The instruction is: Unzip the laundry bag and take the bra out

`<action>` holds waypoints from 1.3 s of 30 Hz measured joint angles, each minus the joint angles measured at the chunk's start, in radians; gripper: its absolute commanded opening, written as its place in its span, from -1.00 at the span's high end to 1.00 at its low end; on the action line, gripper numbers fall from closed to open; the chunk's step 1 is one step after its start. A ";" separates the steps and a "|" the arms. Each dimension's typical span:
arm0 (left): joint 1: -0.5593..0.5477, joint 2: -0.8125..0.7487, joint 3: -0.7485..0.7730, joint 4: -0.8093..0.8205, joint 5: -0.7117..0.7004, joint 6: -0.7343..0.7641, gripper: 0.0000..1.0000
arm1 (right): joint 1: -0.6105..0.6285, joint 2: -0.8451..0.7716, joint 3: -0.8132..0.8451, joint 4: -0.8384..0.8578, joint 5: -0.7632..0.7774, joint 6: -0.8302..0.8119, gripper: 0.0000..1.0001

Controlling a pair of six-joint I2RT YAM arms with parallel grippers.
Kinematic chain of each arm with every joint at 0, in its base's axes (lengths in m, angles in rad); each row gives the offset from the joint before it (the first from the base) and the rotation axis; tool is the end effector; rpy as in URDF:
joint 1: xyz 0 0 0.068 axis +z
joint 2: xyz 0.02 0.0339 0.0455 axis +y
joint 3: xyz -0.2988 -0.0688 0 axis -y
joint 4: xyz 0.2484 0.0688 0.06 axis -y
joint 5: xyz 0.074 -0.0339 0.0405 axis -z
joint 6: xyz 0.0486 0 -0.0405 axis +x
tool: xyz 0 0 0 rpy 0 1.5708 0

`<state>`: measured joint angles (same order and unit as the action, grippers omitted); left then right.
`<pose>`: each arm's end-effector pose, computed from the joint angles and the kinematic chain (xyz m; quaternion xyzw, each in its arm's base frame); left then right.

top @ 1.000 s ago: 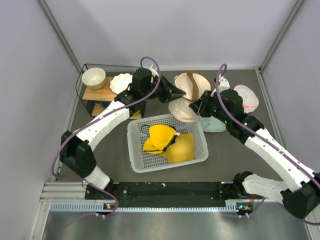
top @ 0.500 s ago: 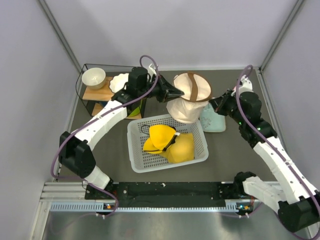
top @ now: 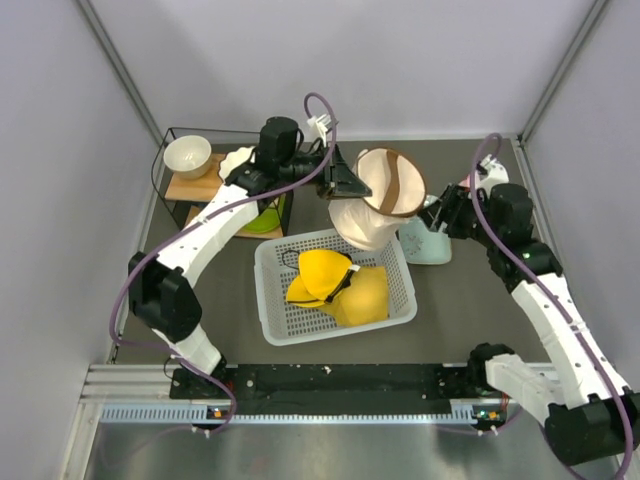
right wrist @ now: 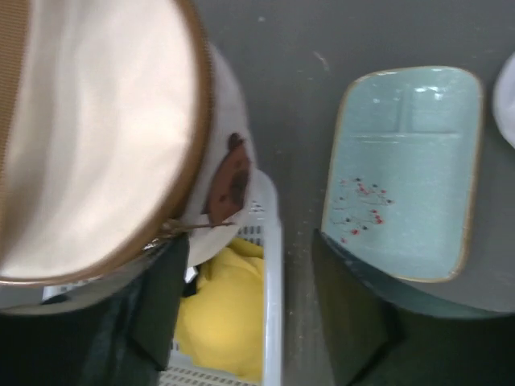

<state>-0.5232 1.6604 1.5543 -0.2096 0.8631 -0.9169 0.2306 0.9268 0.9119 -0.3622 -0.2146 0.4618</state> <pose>0.3284 -0.2321 0.4117 0.0971 0.7691 -0.6062 0.1777 0.1951 0.0564 0.3640 0.0351 0.8238 0.2729 0.4956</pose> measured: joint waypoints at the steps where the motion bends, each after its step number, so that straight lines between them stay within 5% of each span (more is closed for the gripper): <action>1: 0.002 0.000 0.008 -0.021 0.012 0.024 1.00 | -0.015 0.003 0.008 -0.023 0.002 -0.010 -0.89; 5: 0.010 0.000 0.058 -0.081 0.052 0.105 1.00 | -0.157 0.003 0.027 -0.075 -0.032 -0.036 -0.92; 10: 0.008 0.001 0.119 -0.154 0.110 0.200 1.00 | -0.350 0.031 0.042 -0.019 -0.263 0.047 -0.94; 21: 0.005 0.002 0.144 -0.232 0.145 0.291 1.00 | -0.358 0.155 0.053 0.278 -0.620 0.288 -0.96; 39: -0.007 0.005 0.166 -0.332 0.140 0.375 1.00 | -0.416 0.156 0.051 0.388 -0.653 0.422 -0.93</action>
<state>-0.5304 1.6653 1.7199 -0.5419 1.0035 -0.5419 -0.1856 1.0824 0.9627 0.0261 -0.8680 0.8833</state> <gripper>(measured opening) 0.124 0.966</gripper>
